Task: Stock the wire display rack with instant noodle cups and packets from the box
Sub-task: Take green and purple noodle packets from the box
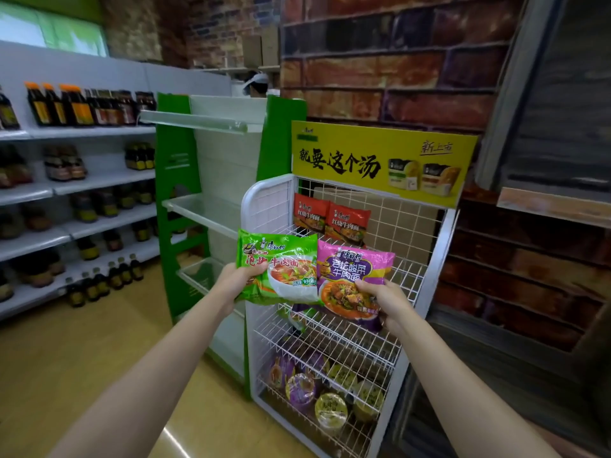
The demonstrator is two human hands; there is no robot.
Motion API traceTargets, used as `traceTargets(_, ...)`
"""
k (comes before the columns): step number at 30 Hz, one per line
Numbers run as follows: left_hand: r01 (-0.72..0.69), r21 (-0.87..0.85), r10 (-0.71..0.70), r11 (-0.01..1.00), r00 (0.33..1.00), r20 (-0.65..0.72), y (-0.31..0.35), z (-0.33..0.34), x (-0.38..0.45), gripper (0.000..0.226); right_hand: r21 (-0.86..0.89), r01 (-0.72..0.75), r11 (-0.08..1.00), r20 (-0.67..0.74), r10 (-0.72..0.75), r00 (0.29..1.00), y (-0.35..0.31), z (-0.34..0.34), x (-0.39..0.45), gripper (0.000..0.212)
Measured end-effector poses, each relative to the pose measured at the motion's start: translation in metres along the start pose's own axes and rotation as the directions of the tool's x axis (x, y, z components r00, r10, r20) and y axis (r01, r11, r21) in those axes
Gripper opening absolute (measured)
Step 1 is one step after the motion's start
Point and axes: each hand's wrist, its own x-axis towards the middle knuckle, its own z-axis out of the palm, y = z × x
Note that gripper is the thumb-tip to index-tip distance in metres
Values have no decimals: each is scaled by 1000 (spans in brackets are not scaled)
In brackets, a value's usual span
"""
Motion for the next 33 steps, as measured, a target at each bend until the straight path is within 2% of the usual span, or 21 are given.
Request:
traceTargets(11, 103, 85, -98, 991, 993, -61, -31, -48, 82, 28, -50, -165, 985, -6, 165, 986, 40, 62, 84, 12)
traceTargets(18, 216, 200, -229, 956, 972, 45, -49, -83, 169, 21, -17, -266, 964, -132, 261, 956, 70, 108, 146, 30)
traceTargets(23, 272, 226, -299, 935, 950, 91, -67, -105, 226, 15, 45, -332, 942, -237, 333, 913, 101, 144, 176, 34)
traceTargets(26, 313, 253, -349, 915, 930, 113, -85, -109, 250, 18, 79, -382, 921, -284, 388, 877, 130, 150, 187, 51)
traceTargets(27, 327, 260, -366, 909, 923, 119, -93, -109, 258, 18, 99, -392, 915, -301, 403, 864, 140, 150, 192, 51)
traceTargets(31, 387, 306, -441, 870, 888, 129, -118, -101, 284, 38, 136, -423, 896, -350, 443, 826, 147, 151, 199, 23)
traceTargets(33, 416, 325, -482, 849, 862, 156, -129, -96, 300, 45, 175, -403, 898, -373, 440, 817, 153, 144, 212, 22)
